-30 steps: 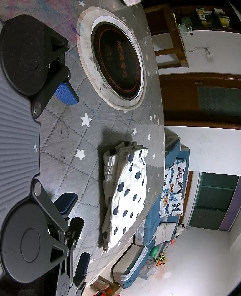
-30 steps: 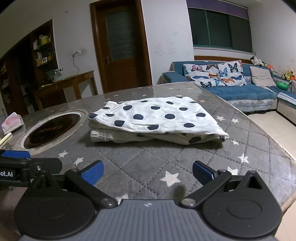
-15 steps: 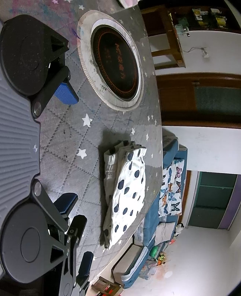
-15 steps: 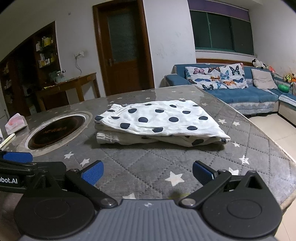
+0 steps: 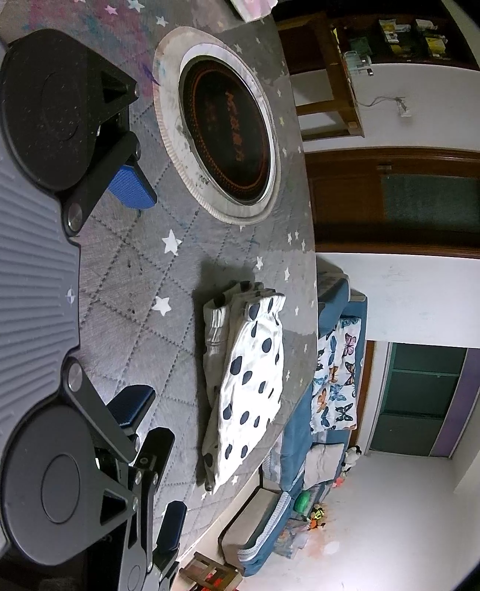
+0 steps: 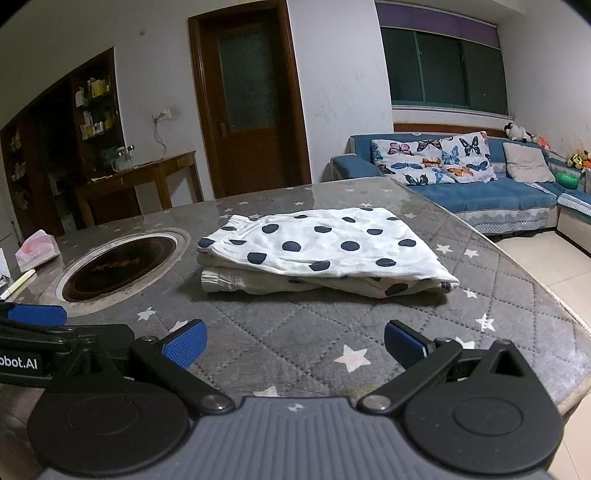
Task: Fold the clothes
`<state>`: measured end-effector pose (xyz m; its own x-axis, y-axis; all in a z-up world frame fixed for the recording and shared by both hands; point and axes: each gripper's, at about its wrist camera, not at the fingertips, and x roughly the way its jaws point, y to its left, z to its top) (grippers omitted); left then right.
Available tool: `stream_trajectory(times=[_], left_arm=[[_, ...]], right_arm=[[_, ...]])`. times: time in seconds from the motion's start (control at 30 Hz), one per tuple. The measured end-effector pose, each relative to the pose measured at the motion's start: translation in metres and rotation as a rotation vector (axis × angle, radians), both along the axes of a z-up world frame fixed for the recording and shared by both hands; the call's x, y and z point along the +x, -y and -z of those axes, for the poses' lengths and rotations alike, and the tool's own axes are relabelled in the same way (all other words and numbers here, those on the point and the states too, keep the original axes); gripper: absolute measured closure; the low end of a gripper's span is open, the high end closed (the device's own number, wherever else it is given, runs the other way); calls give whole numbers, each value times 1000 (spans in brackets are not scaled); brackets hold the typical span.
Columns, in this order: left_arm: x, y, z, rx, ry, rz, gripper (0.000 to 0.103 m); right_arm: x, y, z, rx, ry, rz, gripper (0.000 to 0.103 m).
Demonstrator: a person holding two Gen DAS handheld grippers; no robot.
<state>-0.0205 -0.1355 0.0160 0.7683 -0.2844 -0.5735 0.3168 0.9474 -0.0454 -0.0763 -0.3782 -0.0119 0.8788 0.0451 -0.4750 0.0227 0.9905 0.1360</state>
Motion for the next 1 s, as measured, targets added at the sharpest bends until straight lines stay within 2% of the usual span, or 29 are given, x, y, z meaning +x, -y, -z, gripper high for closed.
stream_trajectory(times=[0.57,1.0], left_arm=[[-6,-3,-5,-8,13,-4,0],[1,1,0,9,-3,0,0]], right_arm=[[-8,-2,-6,-4,18,1,0],[0,2,-1,4,-2,4,0]])
